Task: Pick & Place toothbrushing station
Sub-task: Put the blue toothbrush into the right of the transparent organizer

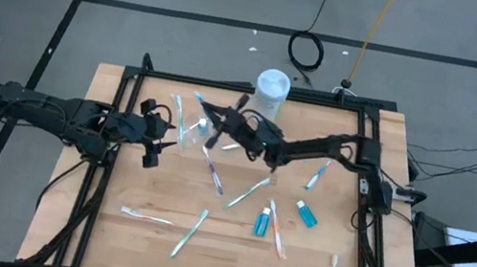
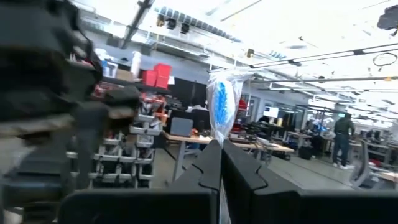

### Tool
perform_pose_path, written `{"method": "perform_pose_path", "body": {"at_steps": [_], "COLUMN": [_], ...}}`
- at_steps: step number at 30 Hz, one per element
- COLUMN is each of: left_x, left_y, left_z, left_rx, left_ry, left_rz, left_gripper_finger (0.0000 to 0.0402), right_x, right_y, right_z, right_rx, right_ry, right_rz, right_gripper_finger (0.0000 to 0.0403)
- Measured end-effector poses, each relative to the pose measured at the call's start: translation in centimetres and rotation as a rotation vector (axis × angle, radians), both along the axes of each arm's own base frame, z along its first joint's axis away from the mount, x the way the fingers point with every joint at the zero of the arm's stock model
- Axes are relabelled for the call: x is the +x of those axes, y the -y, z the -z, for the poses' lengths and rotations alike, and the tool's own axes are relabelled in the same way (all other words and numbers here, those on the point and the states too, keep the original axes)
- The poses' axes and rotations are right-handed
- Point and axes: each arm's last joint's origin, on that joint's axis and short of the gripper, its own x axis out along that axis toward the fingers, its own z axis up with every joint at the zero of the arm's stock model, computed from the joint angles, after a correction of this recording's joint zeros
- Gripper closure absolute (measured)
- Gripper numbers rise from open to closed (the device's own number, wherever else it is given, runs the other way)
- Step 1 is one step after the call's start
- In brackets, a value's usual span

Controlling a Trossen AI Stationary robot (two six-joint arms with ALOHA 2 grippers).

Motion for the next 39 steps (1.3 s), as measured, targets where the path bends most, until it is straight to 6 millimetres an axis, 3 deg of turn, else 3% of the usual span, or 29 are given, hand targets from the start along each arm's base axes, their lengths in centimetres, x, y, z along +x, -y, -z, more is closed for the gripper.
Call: {"method": "perform_pose_path", "body": {"at_steps": [8, 18, 31, 35, 39], "left_x": [0.0, 0.0, 0.0, -0.1, -0.1], "left_y": [0.0, 0.0, 0.0, 0.0, 0.0], "left_z": [0.0, 0.0, 0.0, 0.1, 0.2], "left_rx": [0.002, 0.054, 0.052, 0.053, 0.054], "left_ry": [-0.004, -0.03, -0.03, -0.037, -0.048], "left_rz": [0.003, 0.045, 0.043, 0.043, 0.044], "left_gripper_finger": [0.019, 0.019, 0.019, 0.019, 0.019], "right_x": [2.7, 3.5, 3.4, 3.5, 3.7], "right_y": [3.9, 7.6, 9.1, 9.1, 8.3], "right_z": [2.1, 4.0, 5.7, 6.4, 6.7], "right_rx": [0.033, 0.127, 0.249, 0.309, 0.261], "right_ry": [0.027, -0.038, -0.172, -0.226, -0.28], "right_rz": [0.054, 0.095, 0.108, 0.103, 0.103], "right_gripper_finger": [0.0403, 0.0403, 0.0403, 0.0403, 0.0403]}}
